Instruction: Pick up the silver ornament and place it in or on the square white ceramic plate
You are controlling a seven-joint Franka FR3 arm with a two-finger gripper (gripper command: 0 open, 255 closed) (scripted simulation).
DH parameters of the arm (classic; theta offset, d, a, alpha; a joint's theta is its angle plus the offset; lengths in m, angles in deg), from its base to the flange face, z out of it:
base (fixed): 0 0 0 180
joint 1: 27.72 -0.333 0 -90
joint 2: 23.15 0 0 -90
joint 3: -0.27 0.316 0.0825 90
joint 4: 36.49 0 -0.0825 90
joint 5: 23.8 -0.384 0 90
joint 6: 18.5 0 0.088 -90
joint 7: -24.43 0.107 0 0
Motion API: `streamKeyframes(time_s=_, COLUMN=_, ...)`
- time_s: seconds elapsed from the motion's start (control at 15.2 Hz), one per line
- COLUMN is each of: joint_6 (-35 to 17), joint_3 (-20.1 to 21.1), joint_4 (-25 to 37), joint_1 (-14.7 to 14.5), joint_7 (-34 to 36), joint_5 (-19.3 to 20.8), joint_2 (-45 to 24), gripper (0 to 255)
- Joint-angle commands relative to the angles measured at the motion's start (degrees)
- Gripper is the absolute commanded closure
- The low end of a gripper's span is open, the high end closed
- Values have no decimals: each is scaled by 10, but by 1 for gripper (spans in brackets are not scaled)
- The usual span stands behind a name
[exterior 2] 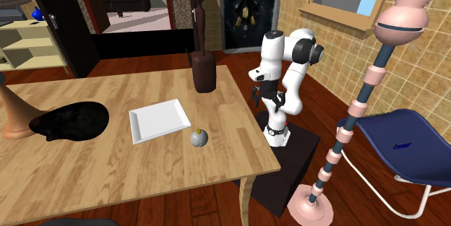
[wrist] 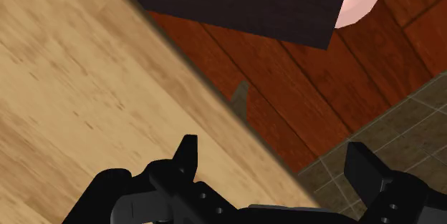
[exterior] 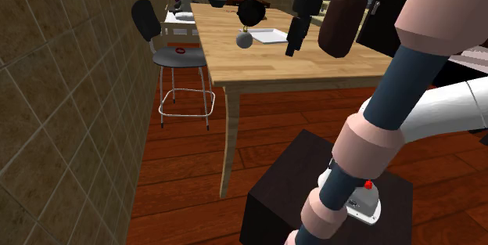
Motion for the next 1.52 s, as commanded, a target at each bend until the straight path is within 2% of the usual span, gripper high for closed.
streamKeyframes(time_s=0.0, joint_6=0, joint_3=0, joint_4=0, joint_1=0, joint_7=0, joint_5=0, joint_2=0, gripper=0)
streamKeyframes(time_s=0.73, joint_6=-257, joint_3=22, joint_4=-11, joint_1=49, joint_7=2, joint_5=96, joint_2=-106, gripper=0)
streamKeyframes(time_s=1.45, joint_6=-468, joint_3=52, joint_4=62, joint_1=120, joint_7=60, joint_5=223, joint_2=-248, gripper=0)
